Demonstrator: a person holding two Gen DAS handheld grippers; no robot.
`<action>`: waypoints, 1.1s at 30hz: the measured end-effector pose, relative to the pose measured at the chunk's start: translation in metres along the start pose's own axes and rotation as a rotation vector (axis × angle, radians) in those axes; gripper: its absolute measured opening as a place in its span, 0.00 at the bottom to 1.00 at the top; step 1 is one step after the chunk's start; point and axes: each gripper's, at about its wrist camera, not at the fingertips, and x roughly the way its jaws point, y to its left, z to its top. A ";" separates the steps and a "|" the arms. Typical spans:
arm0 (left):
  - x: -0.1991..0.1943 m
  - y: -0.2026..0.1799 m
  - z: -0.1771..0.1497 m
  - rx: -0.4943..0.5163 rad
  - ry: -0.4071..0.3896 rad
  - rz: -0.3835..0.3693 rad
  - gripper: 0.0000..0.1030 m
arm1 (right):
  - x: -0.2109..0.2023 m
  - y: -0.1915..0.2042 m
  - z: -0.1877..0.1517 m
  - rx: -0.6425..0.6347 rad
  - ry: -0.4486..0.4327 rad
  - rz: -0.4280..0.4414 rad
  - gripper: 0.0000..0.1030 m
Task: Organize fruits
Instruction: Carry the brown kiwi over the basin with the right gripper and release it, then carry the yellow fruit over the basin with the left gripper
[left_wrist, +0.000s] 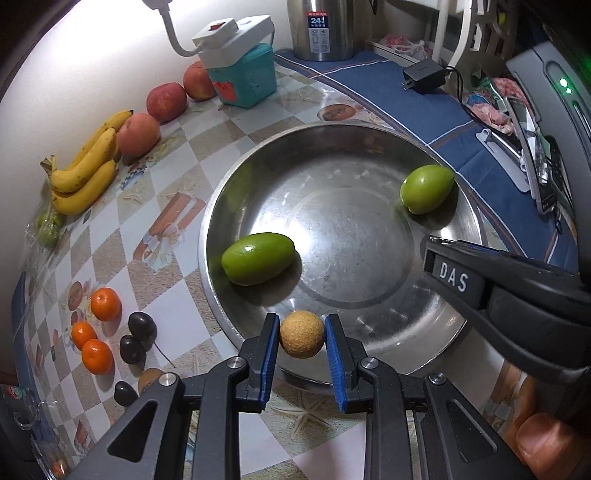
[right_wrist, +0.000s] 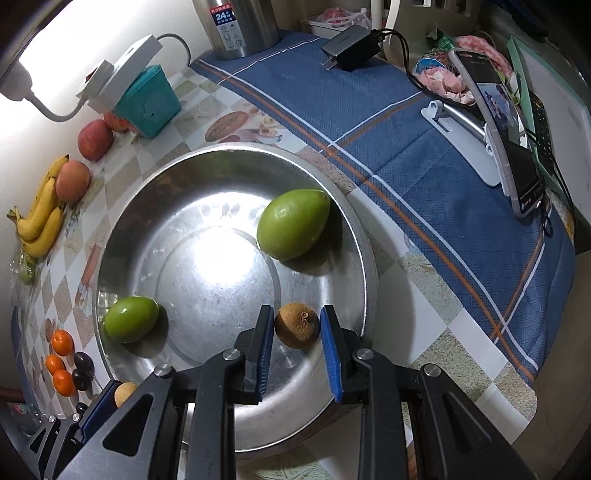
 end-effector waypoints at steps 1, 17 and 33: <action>0.000 -0.001 0.000 0.002 0.001 0.000 0.27 | 0.000 0.000 0.000 -0.002 0.001 -0.002 0.26; -0.014 0.004 0.005 -0.012 -0.029 0.007 0.48 | 0.001 0.008 0.003 -0.028 0.007 -0.013 0.29; -0.027 0.010 0.006 -0.037 -0.075 0.082 0.77 | -0.027 0.011 0.008 -0.014 -0.127 0.008 0.52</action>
